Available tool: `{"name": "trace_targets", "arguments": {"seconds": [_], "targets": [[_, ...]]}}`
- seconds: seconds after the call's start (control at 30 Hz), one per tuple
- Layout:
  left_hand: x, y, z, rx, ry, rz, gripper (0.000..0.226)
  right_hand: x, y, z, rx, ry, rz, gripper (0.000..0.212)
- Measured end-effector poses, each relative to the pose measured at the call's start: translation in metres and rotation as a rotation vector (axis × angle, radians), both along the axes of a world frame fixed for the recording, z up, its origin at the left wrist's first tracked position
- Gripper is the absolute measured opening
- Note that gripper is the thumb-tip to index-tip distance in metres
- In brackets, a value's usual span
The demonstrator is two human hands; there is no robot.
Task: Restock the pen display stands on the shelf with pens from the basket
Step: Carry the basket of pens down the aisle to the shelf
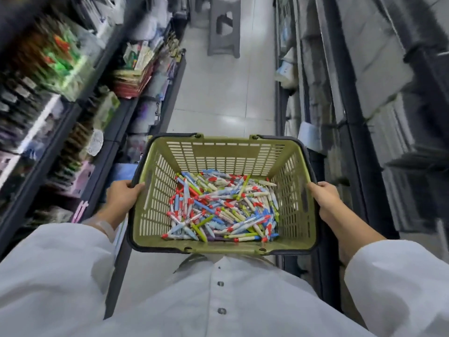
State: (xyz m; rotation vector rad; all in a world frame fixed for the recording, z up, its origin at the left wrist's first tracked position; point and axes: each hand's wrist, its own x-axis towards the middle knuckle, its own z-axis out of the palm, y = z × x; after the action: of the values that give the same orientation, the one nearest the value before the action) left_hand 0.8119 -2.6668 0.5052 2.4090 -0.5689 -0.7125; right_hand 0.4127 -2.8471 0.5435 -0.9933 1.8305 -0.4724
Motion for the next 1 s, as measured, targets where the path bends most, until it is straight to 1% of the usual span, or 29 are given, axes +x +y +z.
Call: {"name": "trace_targets", "arguments": {"seconds": [0.07, 0.17, 0.27, 0.3, 0.33, 0.37, 0.43, 0.53, 0.63, 0.67, 0.7, 0.8, 0.87, 1.0], "targets": [[0.021, -0.055, 0.007, -0.013, 0.010, 0.011, 0.023, 0.026, -0.062, 0.009, -0.013, -0.016, 0.029, 0.010], [0.054, -0.135, 0.016, -0.047, -0.003, 0.035, 0.023, 0.068, -0.153, 0.021, -0.030, -0.023, 0.017, 0.018], [0.091, -0.222, 0.012, -0.072, -0.005, 0.073, 0.025, 0.113, -0.245, 0.023, -0.052, -0.032, 0.028, 0.006], [0.105, -0.253, 0.008, -0.076, -0.007, 0.085, 0.025, 0.128, -0.279, 0.019, -0.056, -0.019, 0.023, 0.009], [0.120, -0.284, 0.003, -0.077, -0.012, 0.091, 0.025, 0.143, -0.312, 0.015, -0.055, -0.019, 0.005, 0.019], [0.135, -0.314, -0.001, -0.072, -0.015, 0.089, 0.024, 0.158, -0.343, 0.013, -0.050, -0.019, -0.004, 0.025], [0.166, -0.377, -0.004, -0.068, 0.002, 0.062, 0.019, 0.189, -0.401, 0.014, -0.038, -0.017, -0.007, 0.019], [0.211, -0.472, 0.002, -0.095, 0.047, 0.020, 0.012, 0.227, -0.486, 0.016, -0.029, -0.021, -0.050, 0.026], [0.250, -0.559, 0.014, -0.109, 0.049, -0.006, 0.012, 0.263, -0.563, 0.025, -0.045, -0.019, -0.085, 0.013], [0.263, -0.589, 0.017, -0.112, 0.047, -0.005, 0.012, 0.274, -0.589, 0.027, -0.047, -0.023, -0.096, 0.012], [0.276, -0.618, 0.018, -0.117, 0.049, -0.009, 0.013, 0.284, -0.616, 0.027, -0.052, -0.032, -0.107, 0.014], [0.317, -0.709, 0.014, -0.122, 0.042, -0.020, 0.017, 0.318, -0.699, 0.020, -0.066, -0.081, -0.142, 0.027], [0.342, -0.766, 0.006, -0.106, 0.022, -0.010, 0.017, 0.342, -0.759, 0.012, -0.072, -0.070, -0.120, 0.030], [0.387, -0.871, -0.004, -0.058, 0.013, -0.001, 0.014, 0.393, -0.882, 0.001, -0.068, -0.040, -0.072, 0.016]]}}
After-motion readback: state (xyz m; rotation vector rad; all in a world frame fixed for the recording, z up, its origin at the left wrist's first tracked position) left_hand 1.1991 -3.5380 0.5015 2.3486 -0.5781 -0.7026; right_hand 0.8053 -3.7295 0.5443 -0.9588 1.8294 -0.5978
